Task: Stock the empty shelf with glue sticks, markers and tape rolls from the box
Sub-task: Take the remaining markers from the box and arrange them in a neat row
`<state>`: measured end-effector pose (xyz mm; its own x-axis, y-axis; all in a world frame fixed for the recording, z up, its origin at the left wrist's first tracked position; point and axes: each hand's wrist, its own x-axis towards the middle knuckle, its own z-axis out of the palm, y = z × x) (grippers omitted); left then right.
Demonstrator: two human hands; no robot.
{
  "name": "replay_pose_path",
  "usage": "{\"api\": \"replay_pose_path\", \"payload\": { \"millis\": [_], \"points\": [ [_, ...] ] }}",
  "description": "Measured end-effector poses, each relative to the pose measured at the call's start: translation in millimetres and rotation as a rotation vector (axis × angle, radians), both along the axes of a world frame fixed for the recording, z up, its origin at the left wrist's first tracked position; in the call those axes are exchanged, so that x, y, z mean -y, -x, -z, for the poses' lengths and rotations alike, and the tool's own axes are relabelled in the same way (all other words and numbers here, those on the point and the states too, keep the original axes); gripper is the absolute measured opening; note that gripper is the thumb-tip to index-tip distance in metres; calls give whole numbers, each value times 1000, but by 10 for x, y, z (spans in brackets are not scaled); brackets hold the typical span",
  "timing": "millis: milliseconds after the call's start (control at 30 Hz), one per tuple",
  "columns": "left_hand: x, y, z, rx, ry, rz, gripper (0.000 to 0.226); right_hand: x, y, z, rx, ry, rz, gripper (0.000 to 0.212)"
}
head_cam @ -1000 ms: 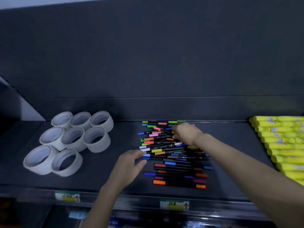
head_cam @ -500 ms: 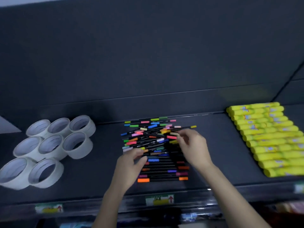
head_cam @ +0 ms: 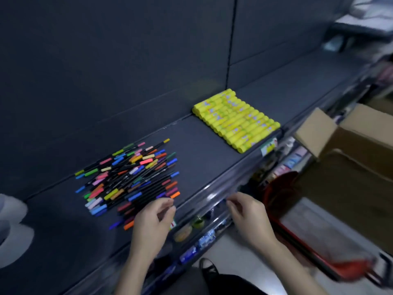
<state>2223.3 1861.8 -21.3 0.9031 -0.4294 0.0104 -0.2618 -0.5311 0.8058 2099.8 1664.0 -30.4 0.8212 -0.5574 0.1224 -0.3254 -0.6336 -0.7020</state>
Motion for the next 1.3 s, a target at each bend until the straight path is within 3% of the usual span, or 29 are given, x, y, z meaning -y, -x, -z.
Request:
{"api": "replay_pose_path", "payload": {
  "millis": [300,500,767,967,1167,1300],
  "points": [
    [769,697,87,-41,-82,400,16,331,1276,-36,-114,38,353,10],
    [1417,955,0,-96,-90,511,18,767,1777,-91,-81,-12,543,9],
    [2842,1255,-265,-7,29,630,17,1854,2228,-466,-29,31,604,12],
    [3927,1521,-597,200,45,777,20,2708,2486,-812,16,119,616,12],
    [4668,1729,-716,275,-19,909,24,3399,2727,-640,-71,113,600,13],
    [4994,1762,-630,286,-163,1059,27,3629,2848,-406,-159,48,618,16]
  ]
}}
